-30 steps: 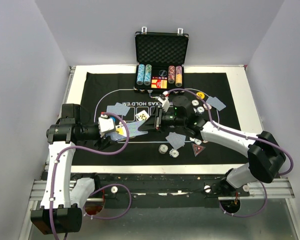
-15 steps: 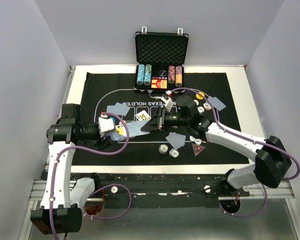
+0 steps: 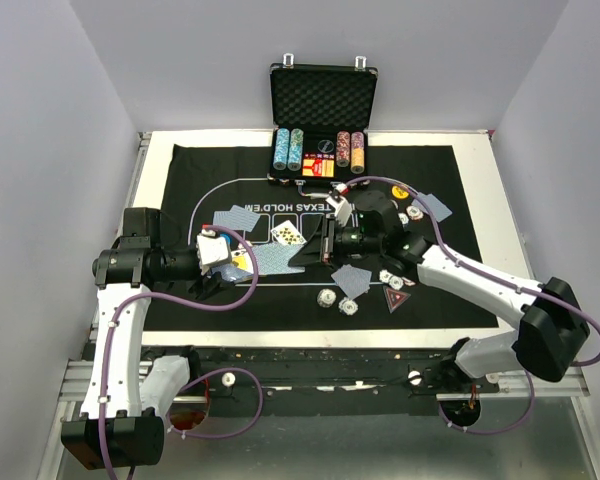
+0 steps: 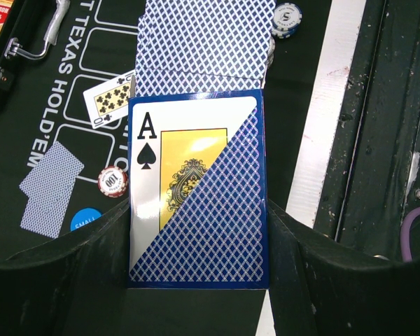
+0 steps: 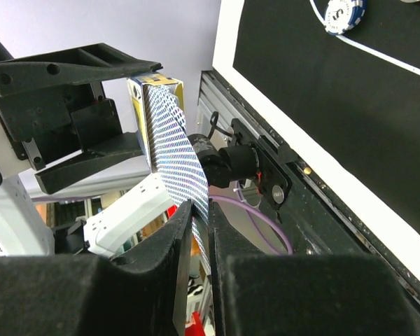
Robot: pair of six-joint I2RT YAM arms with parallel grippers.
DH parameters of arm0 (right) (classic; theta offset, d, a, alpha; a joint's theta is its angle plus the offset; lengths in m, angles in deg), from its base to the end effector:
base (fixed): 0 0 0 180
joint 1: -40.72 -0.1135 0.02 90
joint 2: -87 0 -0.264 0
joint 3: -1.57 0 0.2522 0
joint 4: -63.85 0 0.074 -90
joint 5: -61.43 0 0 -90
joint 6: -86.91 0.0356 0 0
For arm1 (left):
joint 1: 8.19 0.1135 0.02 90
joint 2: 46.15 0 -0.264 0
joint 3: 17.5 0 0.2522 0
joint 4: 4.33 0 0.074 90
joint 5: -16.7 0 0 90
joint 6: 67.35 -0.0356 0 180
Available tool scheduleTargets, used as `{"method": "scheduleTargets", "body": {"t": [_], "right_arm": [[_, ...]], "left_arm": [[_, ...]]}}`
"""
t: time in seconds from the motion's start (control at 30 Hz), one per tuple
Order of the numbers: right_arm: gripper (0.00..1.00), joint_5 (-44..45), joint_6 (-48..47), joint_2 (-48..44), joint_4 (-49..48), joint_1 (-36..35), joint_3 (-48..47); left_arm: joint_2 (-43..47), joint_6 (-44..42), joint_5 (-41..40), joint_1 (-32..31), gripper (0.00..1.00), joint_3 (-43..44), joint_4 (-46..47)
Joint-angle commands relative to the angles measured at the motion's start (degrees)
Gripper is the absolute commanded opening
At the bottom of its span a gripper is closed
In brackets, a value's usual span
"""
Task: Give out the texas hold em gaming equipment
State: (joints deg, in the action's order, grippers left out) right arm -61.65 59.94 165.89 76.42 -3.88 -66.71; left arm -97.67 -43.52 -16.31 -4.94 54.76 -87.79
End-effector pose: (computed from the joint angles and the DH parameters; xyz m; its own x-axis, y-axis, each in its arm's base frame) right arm 0.2088 0.2332 0.2852 -0.9699 0.0924 -0.2254 -0.1791 0.3571 0.9167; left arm 0.1359 -0.0222 0.3265 -0.0357 0.4971 -0.8669 0.9543 0.2746 0.1181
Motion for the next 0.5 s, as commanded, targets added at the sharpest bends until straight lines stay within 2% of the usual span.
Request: {"method": "scheduleTargets", "body": {"t": [0.0,0.33,0.47], "right_arm": [[0.22,-0.32,-2.55,-2.34,5.67,1.09,-2.60],[0.21,-2.34,-3.70,-1.90,7.43,1.80,-4.36],[0.17,-2.43,-4.31,-2.16,8.04,1.88,-5.15]], "left_arm": [[0.90,-0.45,2.51,-0.26,0.45,0.91,0.87],[0.90,-0.27,2.77,-0.17,0.45,0.91,1.05],[1.08,-0.36,2.77,-0.26,0.45,0.91,0.96]]}}
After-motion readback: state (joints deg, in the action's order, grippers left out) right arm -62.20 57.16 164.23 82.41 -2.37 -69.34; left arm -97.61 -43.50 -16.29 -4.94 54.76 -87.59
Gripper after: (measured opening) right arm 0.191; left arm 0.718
